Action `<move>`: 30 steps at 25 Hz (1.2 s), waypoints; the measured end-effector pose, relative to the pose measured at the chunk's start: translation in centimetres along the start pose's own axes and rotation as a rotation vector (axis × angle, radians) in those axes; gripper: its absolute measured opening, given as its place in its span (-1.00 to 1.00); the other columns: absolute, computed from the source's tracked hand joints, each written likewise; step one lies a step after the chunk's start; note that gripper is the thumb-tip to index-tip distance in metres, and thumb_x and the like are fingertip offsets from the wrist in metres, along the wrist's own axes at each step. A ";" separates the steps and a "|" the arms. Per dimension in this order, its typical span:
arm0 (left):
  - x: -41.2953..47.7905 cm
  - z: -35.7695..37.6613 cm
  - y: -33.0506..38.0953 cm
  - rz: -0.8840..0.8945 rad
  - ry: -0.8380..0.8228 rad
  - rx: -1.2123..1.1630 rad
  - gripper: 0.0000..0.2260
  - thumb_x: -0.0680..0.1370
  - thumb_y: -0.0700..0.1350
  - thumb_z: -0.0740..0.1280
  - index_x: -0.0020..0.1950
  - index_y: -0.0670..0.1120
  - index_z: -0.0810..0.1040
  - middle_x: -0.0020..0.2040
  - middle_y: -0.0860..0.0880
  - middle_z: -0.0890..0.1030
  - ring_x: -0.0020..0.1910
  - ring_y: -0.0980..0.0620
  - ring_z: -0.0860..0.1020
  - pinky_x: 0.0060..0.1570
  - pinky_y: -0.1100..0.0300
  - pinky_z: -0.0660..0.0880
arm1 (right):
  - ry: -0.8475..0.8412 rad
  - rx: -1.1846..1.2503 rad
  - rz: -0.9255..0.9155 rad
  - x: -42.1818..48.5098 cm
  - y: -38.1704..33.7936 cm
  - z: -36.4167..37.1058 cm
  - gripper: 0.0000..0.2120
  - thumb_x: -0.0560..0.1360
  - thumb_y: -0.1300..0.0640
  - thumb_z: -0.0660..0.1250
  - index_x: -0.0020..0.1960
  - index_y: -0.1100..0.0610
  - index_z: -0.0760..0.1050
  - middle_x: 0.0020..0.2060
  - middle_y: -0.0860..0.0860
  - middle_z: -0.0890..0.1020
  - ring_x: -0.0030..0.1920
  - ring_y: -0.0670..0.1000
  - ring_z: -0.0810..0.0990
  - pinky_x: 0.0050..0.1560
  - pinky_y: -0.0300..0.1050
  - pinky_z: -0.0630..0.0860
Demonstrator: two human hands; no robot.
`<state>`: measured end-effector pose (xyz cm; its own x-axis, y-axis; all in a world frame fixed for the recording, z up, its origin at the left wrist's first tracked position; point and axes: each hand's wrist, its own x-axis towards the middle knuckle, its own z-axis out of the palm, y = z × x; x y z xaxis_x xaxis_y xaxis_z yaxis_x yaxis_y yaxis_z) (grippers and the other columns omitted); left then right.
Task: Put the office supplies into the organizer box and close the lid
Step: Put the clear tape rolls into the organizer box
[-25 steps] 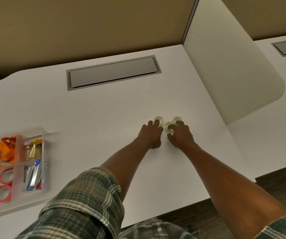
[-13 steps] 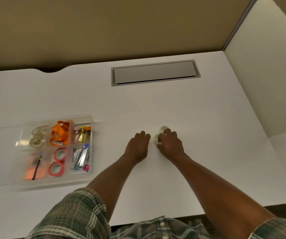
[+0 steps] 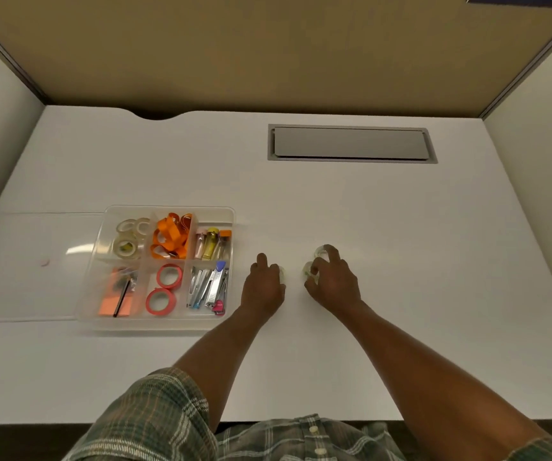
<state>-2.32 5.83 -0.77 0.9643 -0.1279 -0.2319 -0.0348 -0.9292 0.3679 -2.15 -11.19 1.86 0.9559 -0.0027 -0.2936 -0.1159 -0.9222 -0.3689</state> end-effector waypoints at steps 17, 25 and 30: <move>-0.5 -2.1 -3.3 0.270 -0.049 0.096 -0.58 0.56 -0.19 0.29 0.42 -0.13 0.35 0.34 -0.21 0.35 0.17 -0.15 0.43 0.04 0.03 0.51 | 0.127 0.881 0.296 3.6 -10.1 -0.5 -0.68 0.49 -0.11 0.36 -0.16 0.16 0.59 -0.25 0.01 0.68 -0.15 0.07 0.71 -0.18 -0.01 0.68; 0.0 -2.5 -3.9 0.323 0.012 0.070 -0.55 0.57 -0.18 0.28 0.45 -0.14 0.28 0.25 -0.19 0.44 0.11 -0.13 0.47 0.04 0.05 0.48 | 0.164 0.833 0.233 4.7 -13.8 -1.1 -0.73 0.51 -0.15 0.36 -0.15 0.05 0.60 -0.27 -0.06 0.69 -0.21 -0.03 0.71 -0.18 -0.10 0.68; -0.3 -6.7 -7.2 0.371 0.292 -0.212 -0.52 0.41 -0.03 0.40 0.28 -0.16 0.45 0.08 -0.15 0.49 0.00 -0.09 0.47 -0.10 0.10 0.55 | 0.285 0.861 0.194 6.5 -18.3 -1.1 -0.77 0.50 -0.15 0.36 -0.12 0.02 0.55 -0.19 -0.08 0.68 -0.24 -0.04 0.69 -0.03 0.07 0.66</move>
<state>-0.61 14.89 2.66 0.9312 -0.3056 0.1989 -0.3639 -0.7450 0.5590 6.49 5.22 7.69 0.9157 -0.3276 -0.2329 -0.3322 -0.2905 -0.8974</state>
